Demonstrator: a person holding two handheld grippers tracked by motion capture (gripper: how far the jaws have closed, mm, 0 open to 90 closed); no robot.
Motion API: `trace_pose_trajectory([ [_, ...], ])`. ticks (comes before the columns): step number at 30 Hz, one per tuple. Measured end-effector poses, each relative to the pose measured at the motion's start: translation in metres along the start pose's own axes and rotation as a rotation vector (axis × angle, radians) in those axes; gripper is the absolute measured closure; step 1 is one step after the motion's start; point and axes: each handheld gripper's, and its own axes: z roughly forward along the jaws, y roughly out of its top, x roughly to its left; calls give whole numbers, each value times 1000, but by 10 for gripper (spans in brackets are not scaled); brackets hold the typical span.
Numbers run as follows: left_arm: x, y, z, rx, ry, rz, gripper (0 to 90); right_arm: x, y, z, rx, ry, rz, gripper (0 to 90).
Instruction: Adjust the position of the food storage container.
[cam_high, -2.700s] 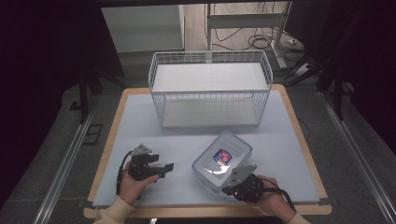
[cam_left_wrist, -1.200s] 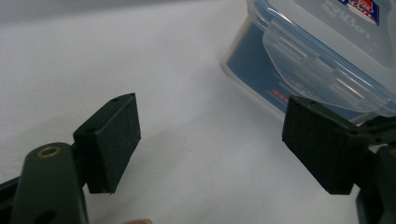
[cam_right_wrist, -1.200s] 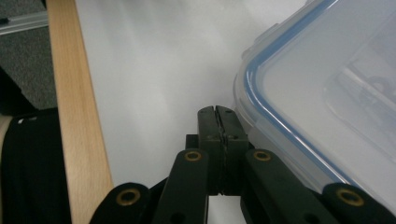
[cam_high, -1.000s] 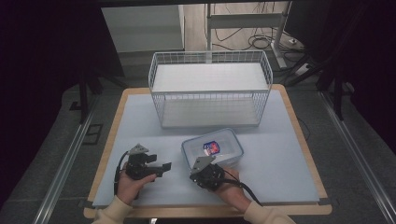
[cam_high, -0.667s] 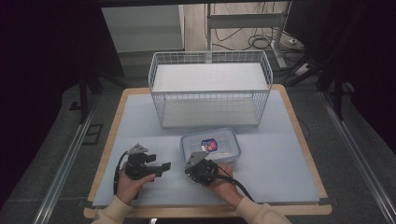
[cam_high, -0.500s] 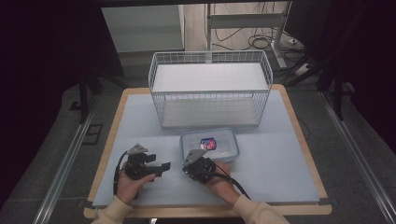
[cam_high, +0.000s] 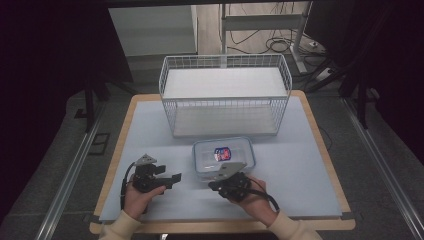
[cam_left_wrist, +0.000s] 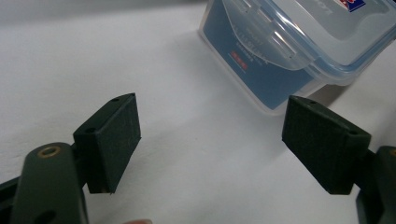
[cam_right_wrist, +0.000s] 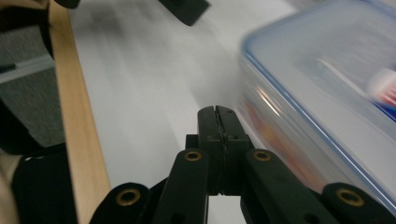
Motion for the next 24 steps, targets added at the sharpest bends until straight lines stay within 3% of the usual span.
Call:
trace_pose_trajectory([
  [1, 0, 0, 0, -2, 0, 0, 192, -9, -8, -15, -24, -10, 39, 898],
  [8, -1, 0, 0, -6, -2, 1, 191, -37, -44, -70, -78, -75, 146, 898],
  [9, -1, 0, 0, -6, -2, 1, 191, -37, -44, -70, -78, -75, 146, 898],
  [10, -2, 0, 0, -3, -5, -1, 191, -45, -57, -84, -82, -107, 181, 897],
  [11, -2, 0, 0, -3, -5, -1, 191, -45, -57, -84, -82, -107, 181, 897],
  [12, -3, 0, 1, -1, -4, 1, 191, -54, -69, -93, -84, -135, 226, 897],
  [18, -5, 1, 3, 6, -1, 11, 190, -82, -90, -101, -98, -145, 333, 897],
  [24, -6, 2, 2, -3, -1, 9, 190, -94, -101, -105, -109, -169, 377, 870],
])
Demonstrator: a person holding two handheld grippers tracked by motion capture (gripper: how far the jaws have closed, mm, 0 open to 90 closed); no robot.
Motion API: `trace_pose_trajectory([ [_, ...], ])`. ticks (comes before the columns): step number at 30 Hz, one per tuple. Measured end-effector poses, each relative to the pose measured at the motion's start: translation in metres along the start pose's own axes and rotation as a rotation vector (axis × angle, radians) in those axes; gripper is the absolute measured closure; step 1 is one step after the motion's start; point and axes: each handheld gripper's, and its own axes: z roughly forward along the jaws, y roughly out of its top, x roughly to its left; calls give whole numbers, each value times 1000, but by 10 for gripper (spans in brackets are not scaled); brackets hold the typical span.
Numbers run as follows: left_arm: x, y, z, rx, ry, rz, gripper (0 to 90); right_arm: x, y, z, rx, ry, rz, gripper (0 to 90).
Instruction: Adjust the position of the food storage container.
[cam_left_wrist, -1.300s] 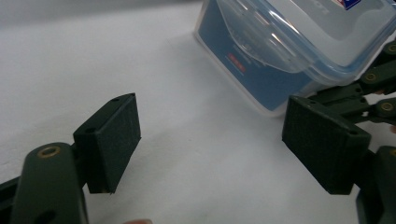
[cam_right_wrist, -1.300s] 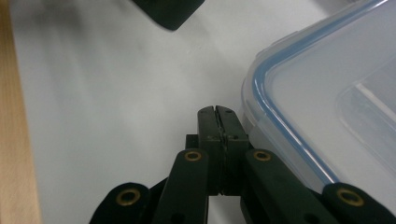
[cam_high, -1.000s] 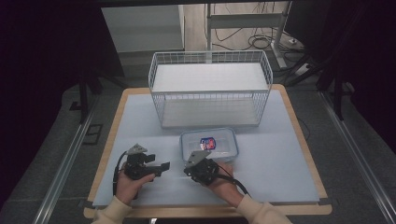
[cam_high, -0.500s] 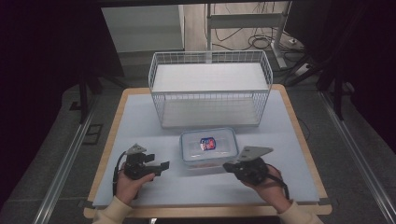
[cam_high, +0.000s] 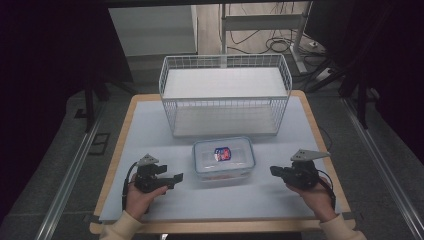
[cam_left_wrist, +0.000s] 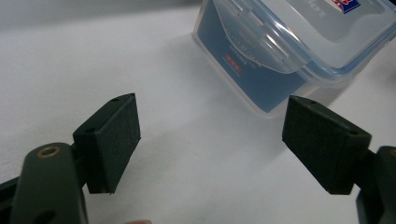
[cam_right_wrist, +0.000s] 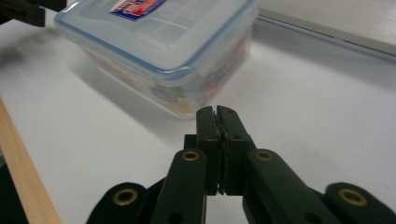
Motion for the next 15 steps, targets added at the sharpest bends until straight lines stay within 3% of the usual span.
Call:
trace_pose_trajectory([
  [5, -3, 3, 2, 4, -14, 9, 190, -6, -4, -3, -2, -27, 22, 770],
  [6, -3, 4, 3, 3, -16, 13, 190, -8, -6, -4, -11, -26, 38, 649],
  [7, -3, 4, 3, 3, -16, 13, 190, -8, -6, -4, -11, -26, 38, 649],
  [8, -3, 4, 3, 1, -17, 10, 190, -9, -6, -4, -31, -40, 48, 497],
  [11, -3, 5, 4, 2, -25, 7, 189, -12, -6, -5, -67, -28, 72, 310],
  [15, -7, 8, 1, -12, -24, 16, 185, -15, -4, -5, -94, 10, 100, 262],
])
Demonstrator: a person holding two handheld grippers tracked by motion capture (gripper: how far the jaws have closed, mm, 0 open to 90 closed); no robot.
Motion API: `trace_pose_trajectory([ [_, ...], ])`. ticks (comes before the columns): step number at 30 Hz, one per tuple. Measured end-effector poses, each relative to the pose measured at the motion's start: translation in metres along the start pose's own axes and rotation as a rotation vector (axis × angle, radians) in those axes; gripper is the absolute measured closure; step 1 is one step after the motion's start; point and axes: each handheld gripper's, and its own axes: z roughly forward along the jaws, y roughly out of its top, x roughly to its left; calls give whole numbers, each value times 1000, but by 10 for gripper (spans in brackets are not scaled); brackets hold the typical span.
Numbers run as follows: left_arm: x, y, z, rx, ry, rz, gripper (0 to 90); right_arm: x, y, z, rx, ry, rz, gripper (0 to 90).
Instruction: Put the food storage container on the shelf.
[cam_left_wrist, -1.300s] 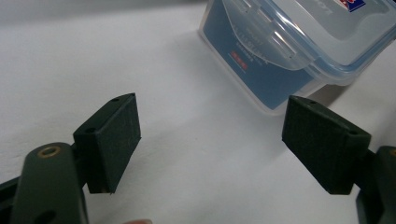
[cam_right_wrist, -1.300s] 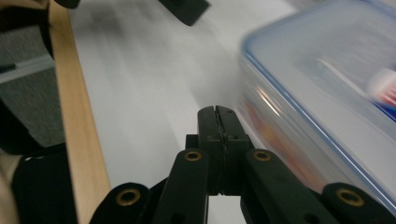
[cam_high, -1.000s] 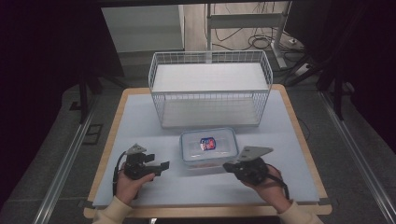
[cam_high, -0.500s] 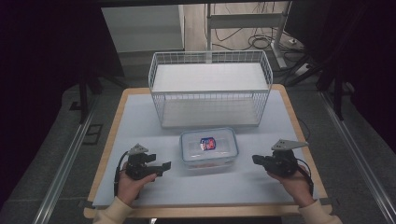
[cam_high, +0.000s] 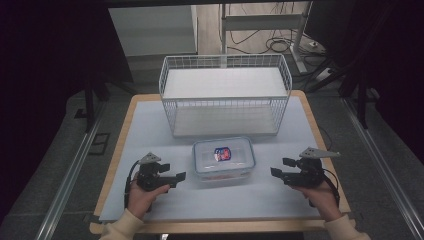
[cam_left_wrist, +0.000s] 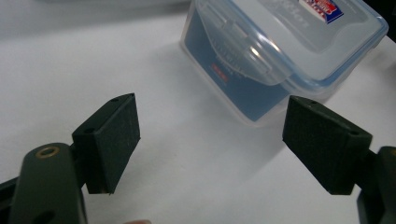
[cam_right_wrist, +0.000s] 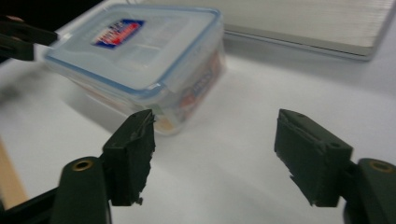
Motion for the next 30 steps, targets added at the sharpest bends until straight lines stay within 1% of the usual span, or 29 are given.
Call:
trace_pose_trajectory([
  [1, -2, 3, -2, -11, -12, -2, 182, -1, 2, 0, -1, 25, 19, 235],
  [2, -2, 3, -2, -11, -12, -2, 180, -1, 2, 0, -1, 25, 19, 235],
  [3, -4, 5, -1, -14, -21, -8, 179, -3, 4, -1, -2, 41, 35, 227],
  [4, -4, 5, -1, -14, -21, -8, 176, -3, 4, -1, -2, 41, 35, 227],
  [5, -4, 6, 0, -11, -32, -18, 173, -5, 6, -2, -11, 48, 48, 221],
  [6, -4, 6, 0, -11, -32, -18, 169, -6, 7, -2, -13, 53, 56, 213],
  [7, -5, 7, 0, -12, -44, -42, 167, -6, 8, -2, -14, 54, 65, 209],
  [8, -5, 8, 0, -18, -51, -51, 165, -7, 9, -2, -17, 59, 75, 204],
  [10, -5, 10, -1, -22, -54, -55, 163, -7, 11, -1, -16, 63, 81, 200],
  [11, -7, 14, -2, -35, -57, -62, 163, -7, 13, -1, -20, 67, 86, 196],
  [13, -10, 18, -1, -38, -60, -66, 163, -7, 16, -1, -23, 78, 100, 188],
  [16, -12, 21, 2, -36, -62, -72, 162, -7, 19, -1, -23, 83, 110, 183],
  [17, -13, 23, 7, -25, -81, -96, 162, -6, 22, 1, -19, 85, 115, 182],
  [19, -13, 26, 12, -12, -88, -104, 159, -6, 24, 3, -15, 85, 116, 181],
  [23, -13, 30, 17, -10, -101, -118, 160, -3, 25, 7, -4, 86, 106, 182],
  [26, -10, 35, 26, 7, -123, -147, 160, -1, 26, 11, 4, 84, 96, 181],
  [28, -9, 36, 29, 13, -130, -150, 160, 0, 28, 13, 10, 78, 88, 171],
  [29, -8, 37, 32, 18, -143, -161, 160, 1, 30, 14, 12, 73, 85, 170],
  [30, -7, 37, 38, 24, -157, -192, 161, 1, 32, 15, 14, 72, 79, 169],
])
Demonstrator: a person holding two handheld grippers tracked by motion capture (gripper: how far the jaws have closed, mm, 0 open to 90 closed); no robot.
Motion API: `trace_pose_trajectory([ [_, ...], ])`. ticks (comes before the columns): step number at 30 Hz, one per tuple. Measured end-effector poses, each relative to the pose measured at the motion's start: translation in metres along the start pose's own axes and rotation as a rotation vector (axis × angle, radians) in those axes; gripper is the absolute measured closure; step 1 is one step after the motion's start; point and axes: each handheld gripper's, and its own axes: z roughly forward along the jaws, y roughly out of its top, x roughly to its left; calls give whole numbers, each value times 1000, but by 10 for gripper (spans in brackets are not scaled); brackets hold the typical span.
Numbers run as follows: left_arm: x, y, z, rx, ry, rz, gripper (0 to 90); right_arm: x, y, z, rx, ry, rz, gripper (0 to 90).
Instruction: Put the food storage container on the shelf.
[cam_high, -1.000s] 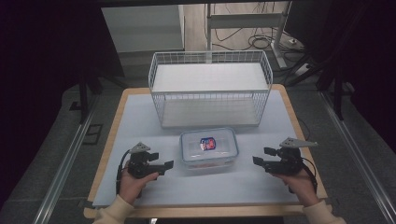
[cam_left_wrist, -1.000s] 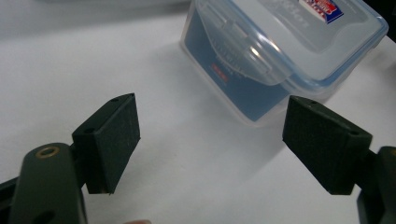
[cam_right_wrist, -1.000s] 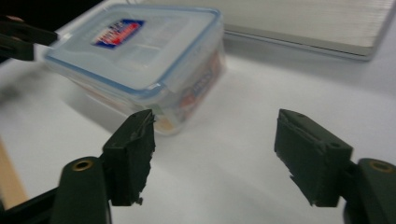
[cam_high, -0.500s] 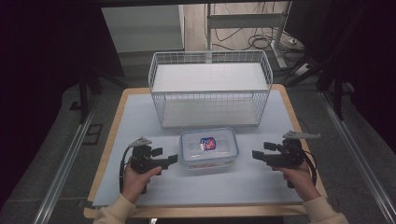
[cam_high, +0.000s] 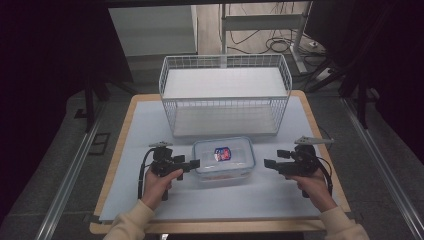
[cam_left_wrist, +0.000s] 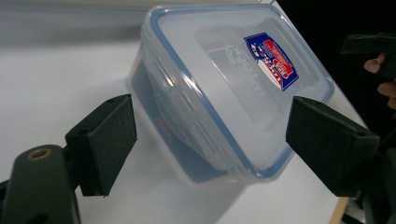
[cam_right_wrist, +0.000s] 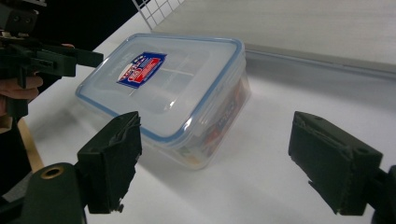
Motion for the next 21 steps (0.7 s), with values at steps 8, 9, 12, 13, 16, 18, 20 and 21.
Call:
trace_pose_trajectory([
  [8, 1, 0, 13, 29, -25, -33, 165, 10, 9, 12, 8, 1, -37, 167],
  [9, 2, -1, 14, 34, -29, -38, 165, 11, 10, 14, 8, 1, -39, 166],
  [12, 4, -2, 17, 42, -46, -61, 164, 12, 13, 17, 7, 7, -36, 165],
  [13, 5, -4, 20, 51, -50, -66, 166, 11, 14, 18, 4, 10, -31, 165],
  [16, 5, -5, 24, 62, -81, -83, 167, 10, 15, 20, 7, 10, -29, 164],
  [18, 4, -5, 24, 63, -85, -78, 175, 10, 15, 21, 9, 8, -25, 163],
  [20, 4, -6, 26, 71, -99, -81, 180, 9, 14, 21, 10, 6, -24, 163],
  [21, 3, -6, 26, 69, -98, -83, 181, 8, 14, 21, 10, 5, -23, 163],
])
